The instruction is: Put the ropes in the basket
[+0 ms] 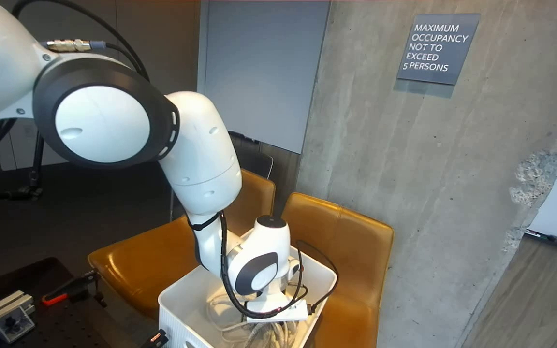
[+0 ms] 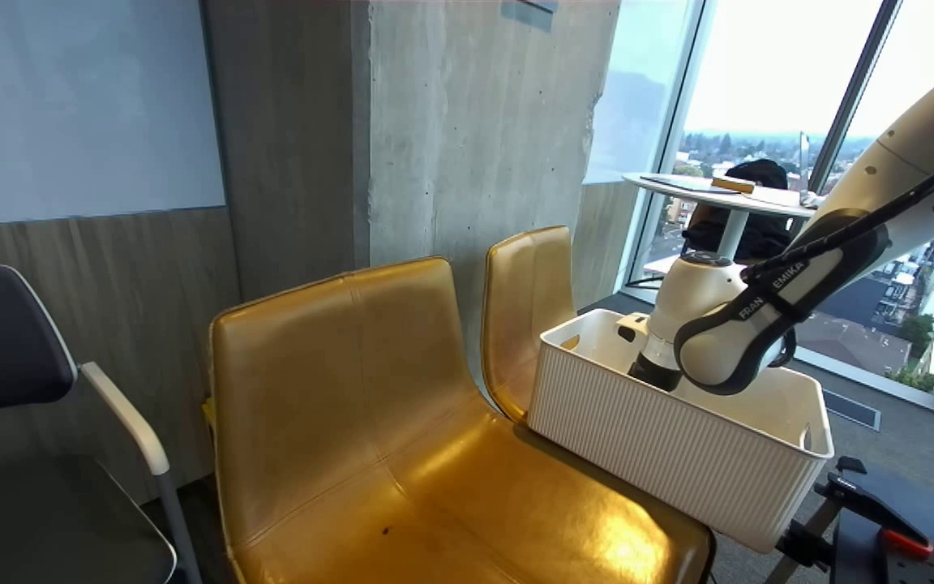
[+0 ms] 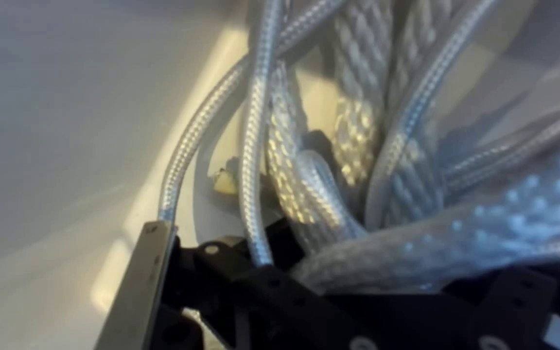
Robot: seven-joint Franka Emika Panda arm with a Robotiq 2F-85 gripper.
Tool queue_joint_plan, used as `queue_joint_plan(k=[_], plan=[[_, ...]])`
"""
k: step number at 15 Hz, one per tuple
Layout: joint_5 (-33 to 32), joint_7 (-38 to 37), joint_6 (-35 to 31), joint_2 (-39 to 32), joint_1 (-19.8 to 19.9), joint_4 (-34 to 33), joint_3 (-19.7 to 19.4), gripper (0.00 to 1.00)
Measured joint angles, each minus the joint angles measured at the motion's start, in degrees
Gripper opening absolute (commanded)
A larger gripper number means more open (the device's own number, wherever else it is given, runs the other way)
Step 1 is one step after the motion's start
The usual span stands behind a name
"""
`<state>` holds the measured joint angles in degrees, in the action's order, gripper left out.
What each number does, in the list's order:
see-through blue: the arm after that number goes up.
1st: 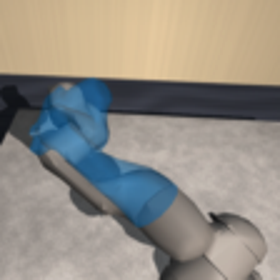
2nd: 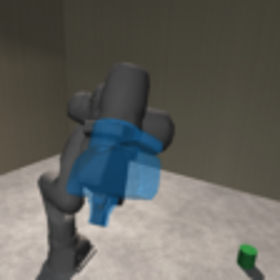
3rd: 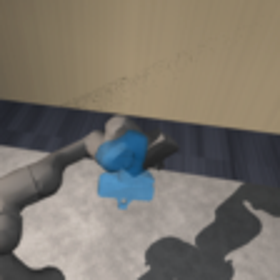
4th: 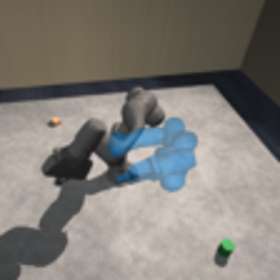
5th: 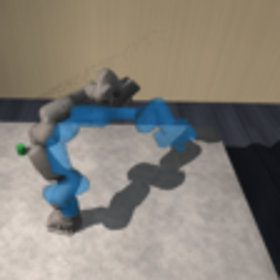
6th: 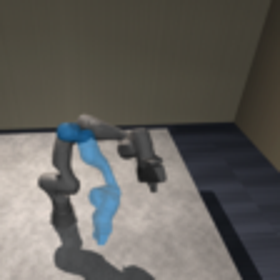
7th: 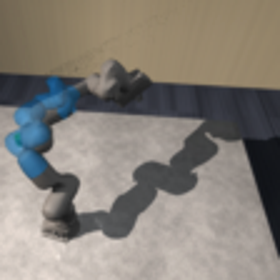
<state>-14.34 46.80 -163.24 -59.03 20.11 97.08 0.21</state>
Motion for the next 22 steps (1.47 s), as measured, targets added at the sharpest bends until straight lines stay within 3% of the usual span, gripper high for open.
queue_joint_plan(k=[3,7,12,16,19,22], plan=[[0.0,0.0,0.01,0.65,0.27,-0.01,-0.44,0.0],[0.01,-0.08,0.01,2.66,0.25,0.7,-0.7,0.0],[0.0,-1.07,0.02,10.85,-1.79,4.63,-1.38,0.0],[-0.61,-6.06,4.22,20.58,-6.63,10.04,-4.66,0.0],[-4.45,-12.96,11.1,28.93,-11.94,13.68,-7.72,0.0],[-8.45,-19.97,19.1,36.89,-16.39,15.52,-8.13,0.0]])
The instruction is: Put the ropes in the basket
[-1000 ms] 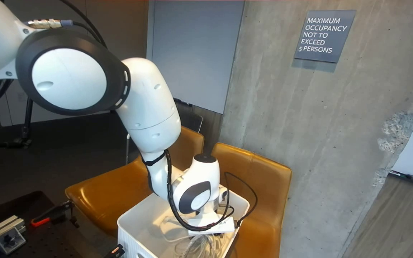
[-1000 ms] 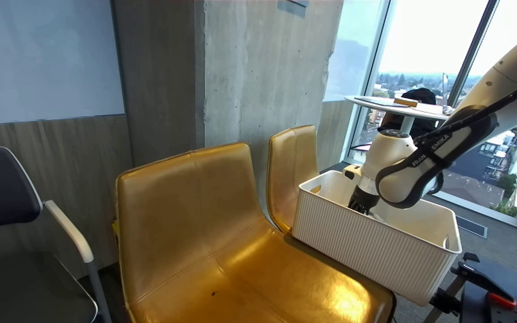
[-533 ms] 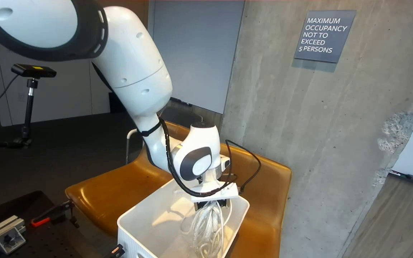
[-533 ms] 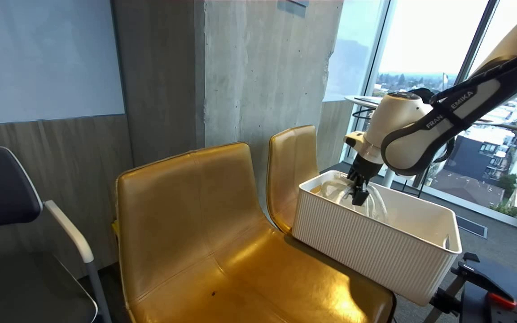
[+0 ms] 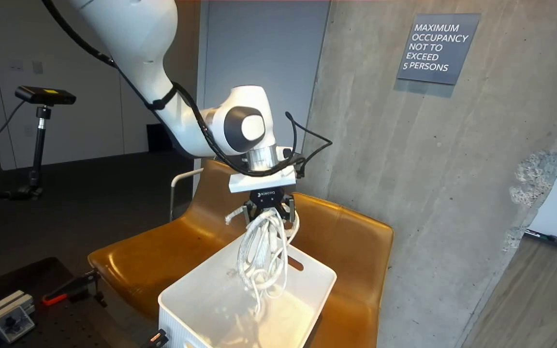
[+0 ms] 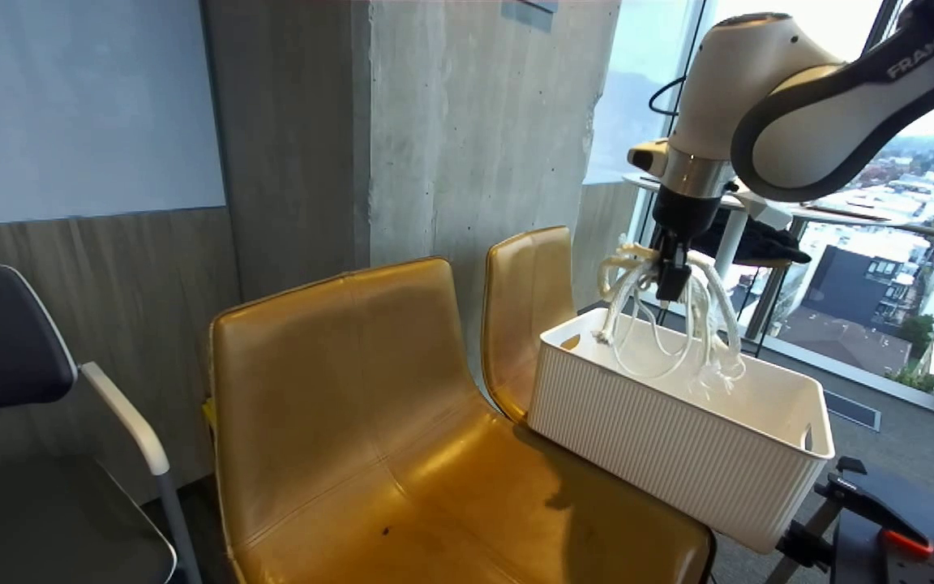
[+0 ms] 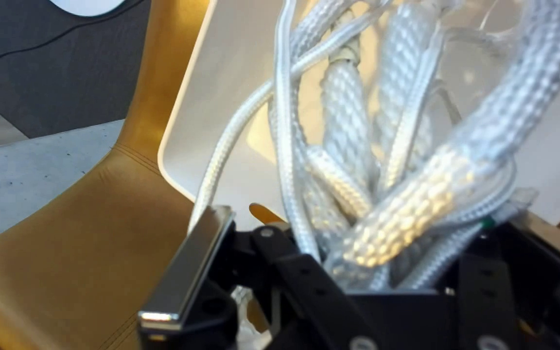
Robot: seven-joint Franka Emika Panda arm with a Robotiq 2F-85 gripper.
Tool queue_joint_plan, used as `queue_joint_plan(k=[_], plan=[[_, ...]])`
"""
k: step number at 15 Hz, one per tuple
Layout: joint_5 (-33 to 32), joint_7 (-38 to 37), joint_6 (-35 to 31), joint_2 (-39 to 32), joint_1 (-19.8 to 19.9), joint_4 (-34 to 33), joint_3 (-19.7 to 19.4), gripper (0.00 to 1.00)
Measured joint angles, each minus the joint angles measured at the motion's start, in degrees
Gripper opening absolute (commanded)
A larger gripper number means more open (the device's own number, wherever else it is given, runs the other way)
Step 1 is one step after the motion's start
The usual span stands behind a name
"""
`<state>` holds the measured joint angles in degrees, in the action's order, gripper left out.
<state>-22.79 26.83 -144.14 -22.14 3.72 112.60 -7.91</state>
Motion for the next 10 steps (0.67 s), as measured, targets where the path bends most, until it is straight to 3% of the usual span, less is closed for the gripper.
queue_joint_plan(k=[6,10], plan=[[-1.74,-10.49,14.55,12.0,-7.32,-1.88,4.81,0.0],[-1.67,-18.25,21.97,13.81,-12.36,-6.2,10.98,0.0]])
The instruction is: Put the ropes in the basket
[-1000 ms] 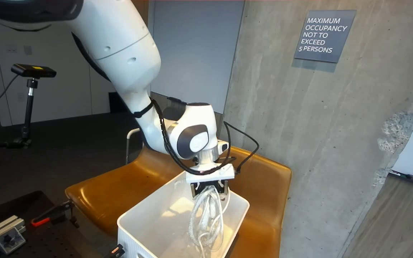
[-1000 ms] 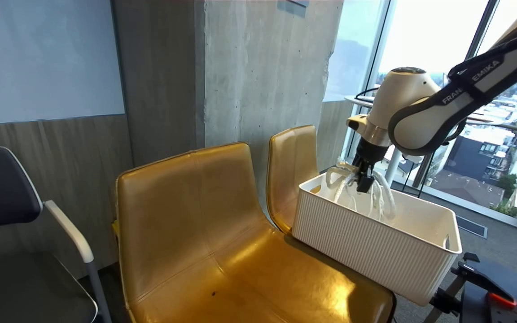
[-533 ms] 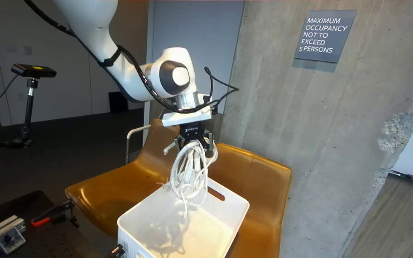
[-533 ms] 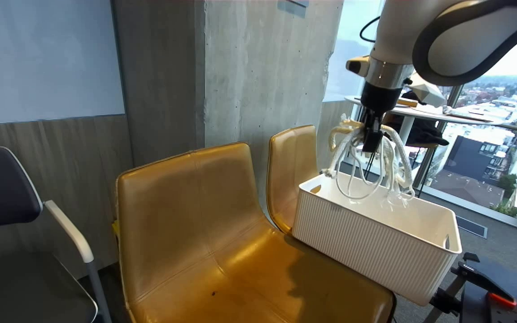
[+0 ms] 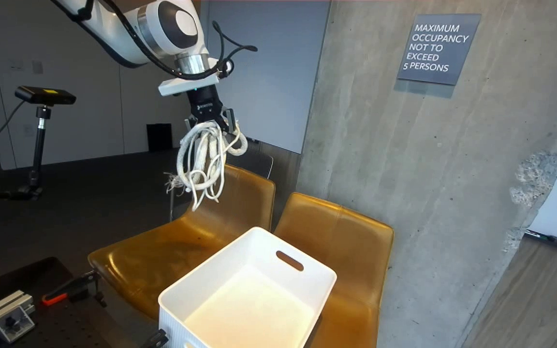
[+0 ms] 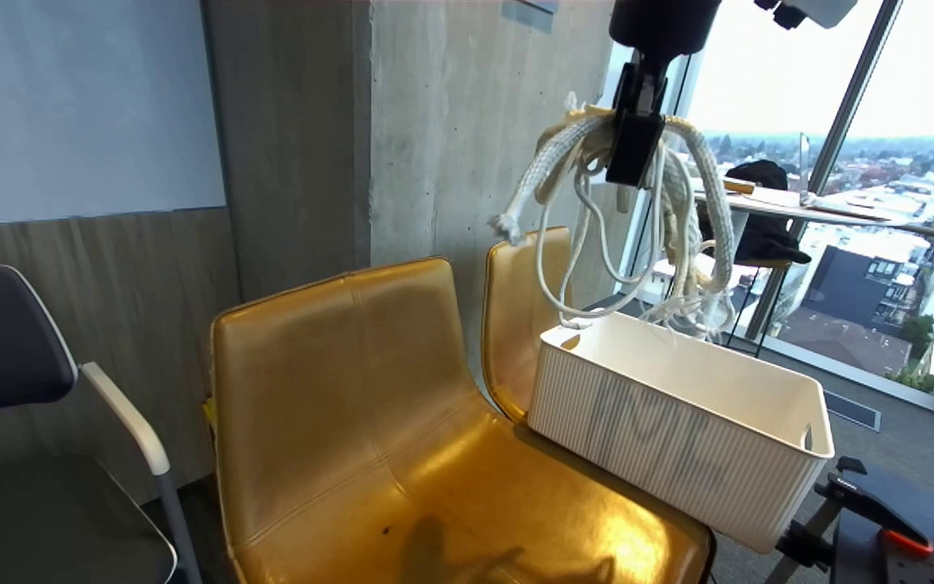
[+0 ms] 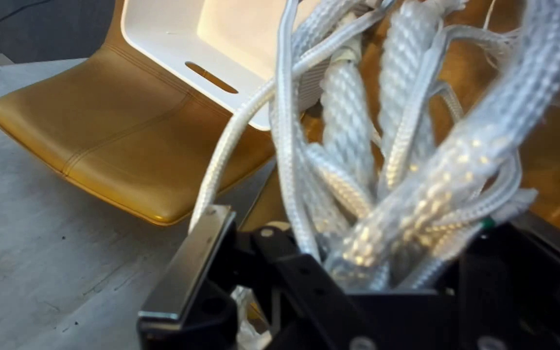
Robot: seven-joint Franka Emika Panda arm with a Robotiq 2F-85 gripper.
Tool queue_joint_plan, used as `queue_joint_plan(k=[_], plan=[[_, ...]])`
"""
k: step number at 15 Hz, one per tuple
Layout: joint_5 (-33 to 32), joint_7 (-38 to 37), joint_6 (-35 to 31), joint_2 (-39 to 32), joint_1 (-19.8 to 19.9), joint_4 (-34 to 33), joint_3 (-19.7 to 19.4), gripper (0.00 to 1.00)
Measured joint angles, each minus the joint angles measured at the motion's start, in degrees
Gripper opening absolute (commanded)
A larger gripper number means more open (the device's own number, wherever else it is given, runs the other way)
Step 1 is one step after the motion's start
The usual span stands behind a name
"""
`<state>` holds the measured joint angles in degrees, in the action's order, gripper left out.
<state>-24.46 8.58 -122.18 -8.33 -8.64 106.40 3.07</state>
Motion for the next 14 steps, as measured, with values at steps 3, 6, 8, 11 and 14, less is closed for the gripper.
queue_joint_plan(k=[3,6,8,11,14], plan=[[0.03,-5.84,0.39,-2.44,-3.15,-0.83,3.33,0.0],[0.06,-10.07,-1.75,-6.47,-4.76,-0.51,4.52,0.0],[0.06,-12.26,-4.91,-9.07,-4.99,0.41,4.5,0.08],[0.05,-14.66,-8.86,-11.86,-5.0,1.48,4.31,0.39],[-0.05,-16.06,-10.43,-13.12,-5.28,1.62,4.16,0.61]])
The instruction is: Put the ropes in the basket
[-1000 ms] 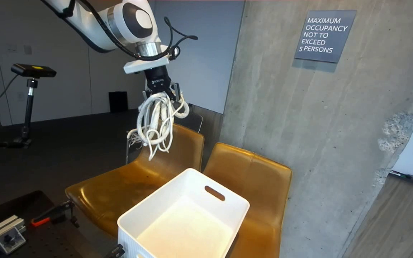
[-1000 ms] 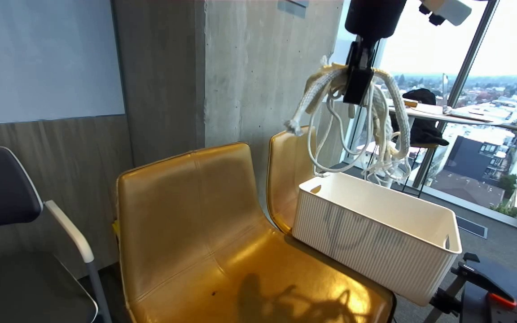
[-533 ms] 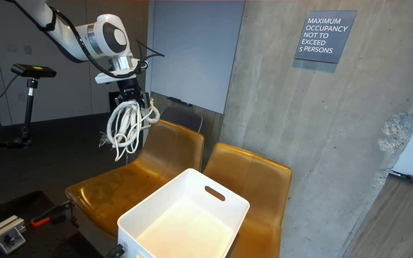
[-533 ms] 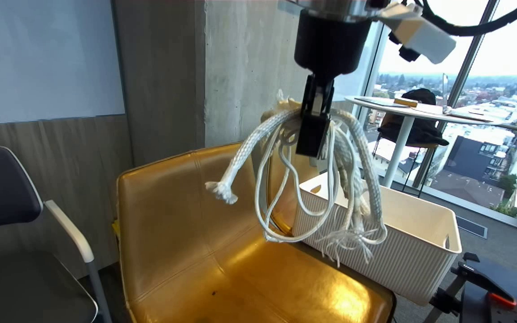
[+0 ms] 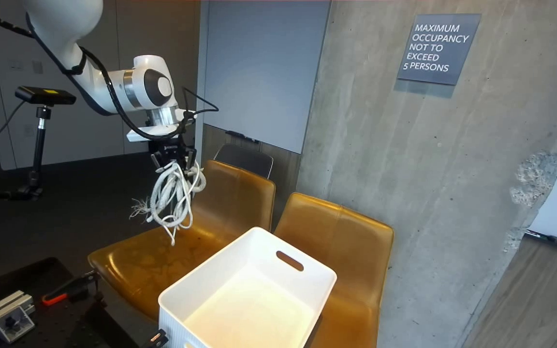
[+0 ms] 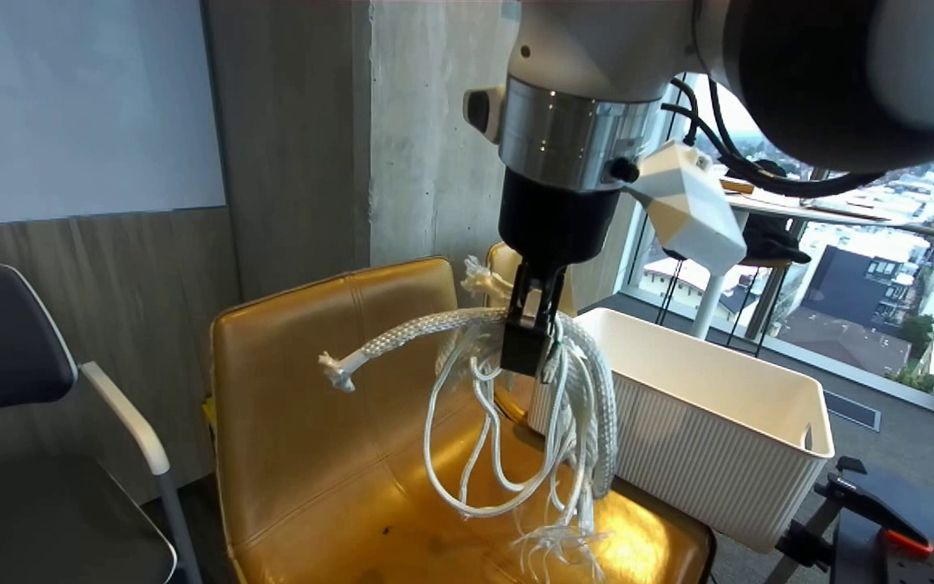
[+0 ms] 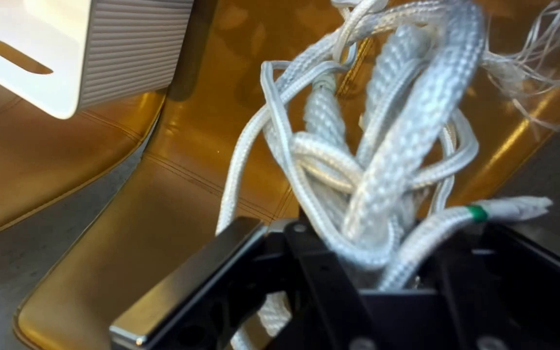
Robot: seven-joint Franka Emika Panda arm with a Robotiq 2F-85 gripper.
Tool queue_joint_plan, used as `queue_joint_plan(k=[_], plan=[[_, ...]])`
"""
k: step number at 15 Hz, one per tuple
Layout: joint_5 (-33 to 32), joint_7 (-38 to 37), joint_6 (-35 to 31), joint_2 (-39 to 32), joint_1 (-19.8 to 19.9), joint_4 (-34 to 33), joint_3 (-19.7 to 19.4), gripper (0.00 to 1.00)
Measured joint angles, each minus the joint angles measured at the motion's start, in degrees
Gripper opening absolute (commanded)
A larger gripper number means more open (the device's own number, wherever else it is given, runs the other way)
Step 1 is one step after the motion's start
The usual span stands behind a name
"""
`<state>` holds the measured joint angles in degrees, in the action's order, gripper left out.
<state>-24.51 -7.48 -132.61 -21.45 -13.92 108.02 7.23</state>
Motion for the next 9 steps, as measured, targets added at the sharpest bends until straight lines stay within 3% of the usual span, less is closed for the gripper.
queue_joint_plan(k=[5,9], plan=[[-0.07,-0.99,-0.26,-0.14,-0.51,0.14,-0.16,0.96],[-0.07,-1.23,-1.2,-0.14,-0.51,0.73,-0.56,0.99]])
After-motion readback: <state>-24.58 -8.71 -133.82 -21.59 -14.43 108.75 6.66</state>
